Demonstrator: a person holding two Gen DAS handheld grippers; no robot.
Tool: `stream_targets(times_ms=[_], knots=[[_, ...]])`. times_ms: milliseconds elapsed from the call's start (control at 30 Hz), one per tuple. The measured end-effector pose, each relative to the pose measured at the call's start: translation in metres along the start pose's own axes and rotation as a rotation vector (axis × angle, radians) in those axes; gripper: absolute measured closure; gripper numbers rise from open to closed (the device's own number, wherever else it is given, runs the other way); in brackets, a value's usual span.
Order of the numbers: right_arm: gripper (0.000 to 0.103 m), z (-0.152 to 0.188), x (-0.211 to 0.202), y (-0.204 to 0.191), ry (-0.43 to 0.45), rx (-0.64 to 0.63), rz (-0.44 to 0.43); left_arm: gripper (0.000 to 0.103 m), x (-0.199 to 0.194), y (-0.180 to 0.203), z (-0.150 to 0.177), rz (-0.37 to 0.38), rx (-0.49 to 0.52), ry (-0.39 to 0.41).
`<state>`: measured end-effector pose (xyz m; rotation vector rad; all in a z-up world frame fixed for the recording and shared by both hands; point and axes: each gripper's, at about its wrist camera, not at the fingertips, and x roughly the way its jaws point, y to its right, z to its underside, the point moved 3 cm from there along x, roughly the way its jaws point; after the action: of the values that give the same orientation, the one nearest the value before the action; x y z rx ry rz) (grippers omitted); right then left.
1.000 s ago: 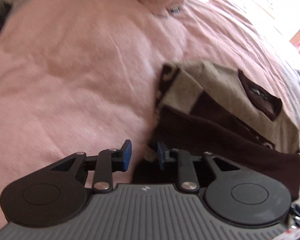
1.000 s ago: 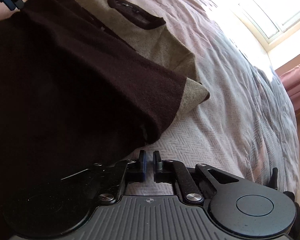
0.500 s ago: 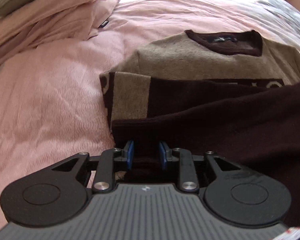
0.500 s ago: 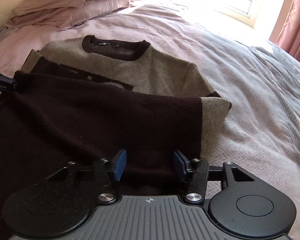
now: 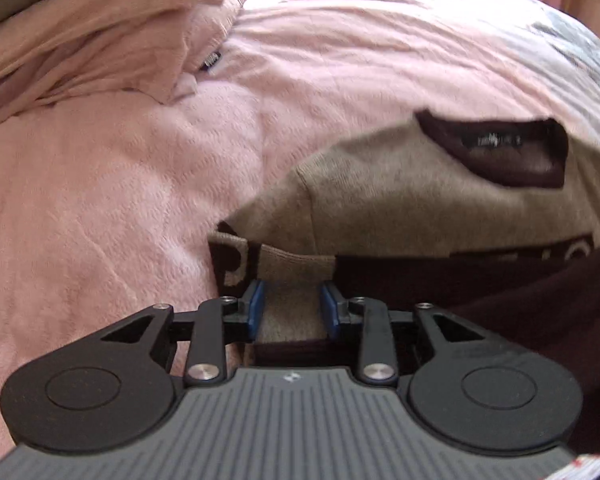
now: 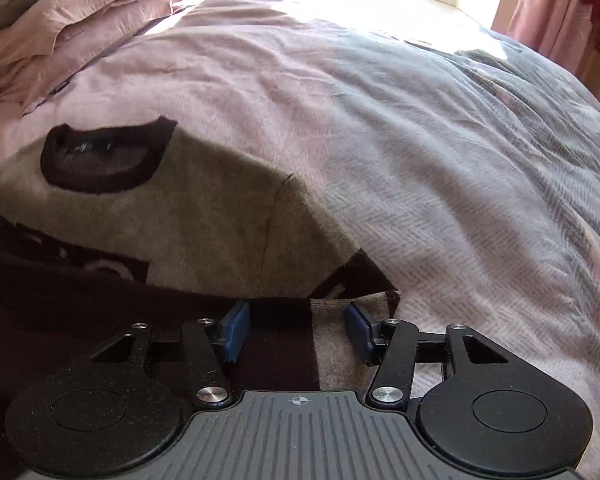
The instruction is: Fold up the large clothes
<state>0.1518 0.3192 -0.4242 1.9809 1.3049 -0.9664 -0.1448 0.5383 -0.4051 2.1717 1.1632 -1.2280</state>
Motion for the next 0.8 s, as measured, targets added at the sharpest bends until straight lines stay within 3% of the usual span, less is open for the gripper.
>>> stream_targets(times_ms=[100, 167, 233, 300, 367, 433, 533, 667, 800], knots=[[0.054, 0.001, -0.044, -0.011, 0.099, -0.011, 0.015, 0.079, -0.042, 0.003, 0.003, 0.046, -0.020, 0.103], [0.054, 0.012, -0.059, -0.028, 0.096, -0.025, -0.007, 0.079, -0.062, 0.013, 0.014, 0.076, 0.013, 0.131], [0.054, 0.036, -0.063, -0.053, 0.041, -0.066, -0.020, 0.078, -0.069, 0.030, 0.035, 0.098, 0.089, 0.112], [0.054, 0.060, -0.064, -0.073, -0.016, -0.101, 0.017, 0.079, -0.070, 0.042, 0.059, 0.075, 0.156, 0.052], [0.054, 0.075, -0.093, -0.082, 0.044, -0.049, 0.024, 0.081, -0.087, 0.045, 0.081, 0.084, 0.164, 0.060], [0.054, 0.094, -0.119, -0.089, 0.060, 0.007, -0.030, 0.081, -0.108, 0.044, 0.104, 0.150, 0.133, 0.054], [0.054, 0.143, -0.131, -0.106, -0.092, -0.014, -0.015, 0.080, -0.123, 0.047, 0.151, 0.185, 0.165, -0.062], [0.054, 0.216, -0.157, -0.116, -0.281, -0.036, -0.033, 0.081, -0.163, 0.040, 0.214, 0.175, 0.188, -0.139], [0.054, 0.279, -0.197, -0.118, -0.371, -0.080, -0.083, 0.081, -0.199, 0.033, 0.259, 0.161, 0.202, -0.215]])
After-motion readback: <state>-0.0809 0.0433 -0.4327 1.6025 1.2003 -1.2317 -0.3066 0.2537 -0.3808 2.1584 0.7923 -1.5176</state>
